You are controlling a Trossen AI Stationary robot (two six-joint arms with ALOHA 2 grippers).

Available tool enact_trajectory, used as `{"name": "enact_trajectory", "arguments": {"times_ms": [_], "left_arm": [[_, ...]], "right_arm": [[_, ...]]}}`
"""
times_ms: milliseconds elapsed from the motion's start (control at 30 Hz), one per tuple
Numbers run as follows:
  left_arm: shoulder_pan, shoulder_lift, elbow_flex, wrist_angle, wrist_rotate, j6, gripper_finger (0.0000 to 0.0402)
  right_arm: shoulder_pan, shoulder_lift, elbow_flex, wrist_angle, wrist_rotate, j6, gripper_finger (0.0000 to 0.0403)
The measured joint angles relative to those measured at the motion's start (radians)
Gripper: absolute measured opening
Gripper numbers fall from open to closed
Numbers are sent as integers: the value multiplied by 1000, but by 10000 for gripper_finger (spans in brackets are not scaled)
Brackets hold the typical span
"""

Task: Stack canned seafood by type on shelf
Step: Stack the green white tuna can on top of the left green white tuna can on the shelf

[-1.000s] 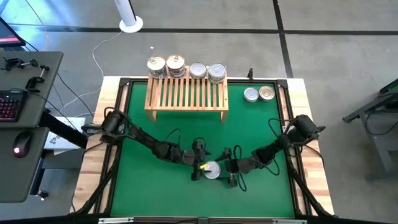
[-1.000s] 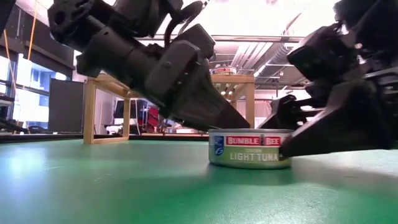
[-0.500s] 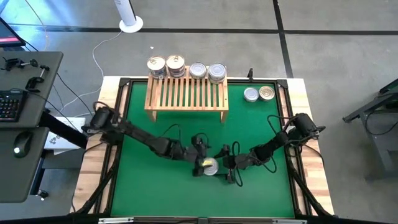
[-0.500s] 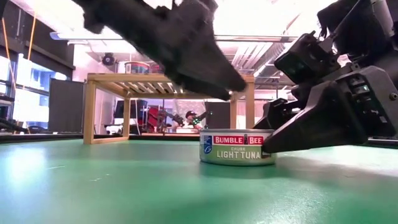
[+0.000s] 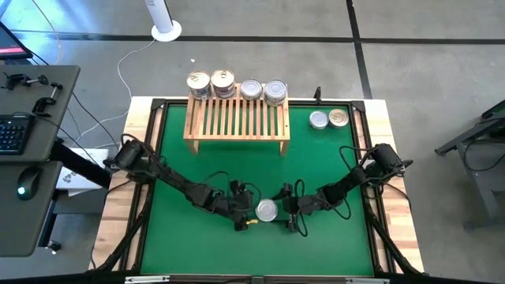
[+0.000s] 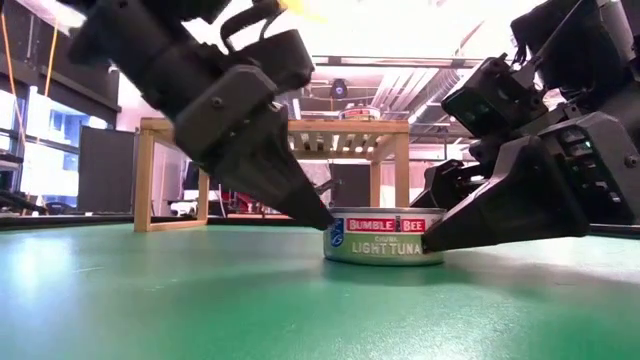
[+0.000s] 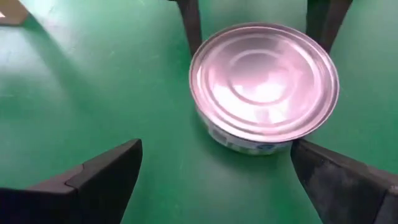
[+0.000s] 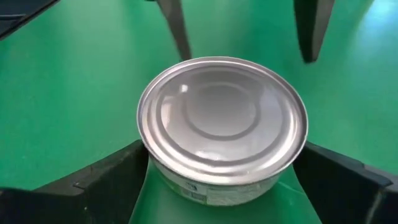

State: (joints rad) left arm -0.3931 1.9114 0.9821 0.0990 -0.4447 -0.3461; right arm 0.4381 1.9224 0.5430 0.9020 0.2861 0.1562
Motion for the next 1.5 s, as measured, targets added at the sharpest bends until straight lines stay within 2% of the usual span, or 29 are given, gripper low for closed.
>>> {"name": "enact_trajectory", "arguments": {"times_ms": [267, 700, 833, 1100, 1267, 1333, 1500], "left_arm": [[63, 87, -2, 196, 114, 89, 397], [110, 161, 14, 354, 115, 113, 397], [108, 163, 43, 302, 117, 113, 397], [72, 50, 54, 100, 96, 49, 397], [35, -17, 56, -62, 19, -25, 396], [19, -22, 56, -114, -10, -47, 396], [9, -11, 46, -156, 0, -79, 396]], "right_arm": [[0, 0, -4, 3, 0, 1, 383], [-34, 1, -6, 10, 6, 42, 383], [-34, 1, -6, 5, 16, 49, 378], [-28, 0, 4, 2, 14, 82, 345], [-27, 2, 3, -23, 12, 79, 327], [-27, 1, 3, -26, 11, 79, 317], [-26, 1, 3, -50, 3, 103, 306]]}}
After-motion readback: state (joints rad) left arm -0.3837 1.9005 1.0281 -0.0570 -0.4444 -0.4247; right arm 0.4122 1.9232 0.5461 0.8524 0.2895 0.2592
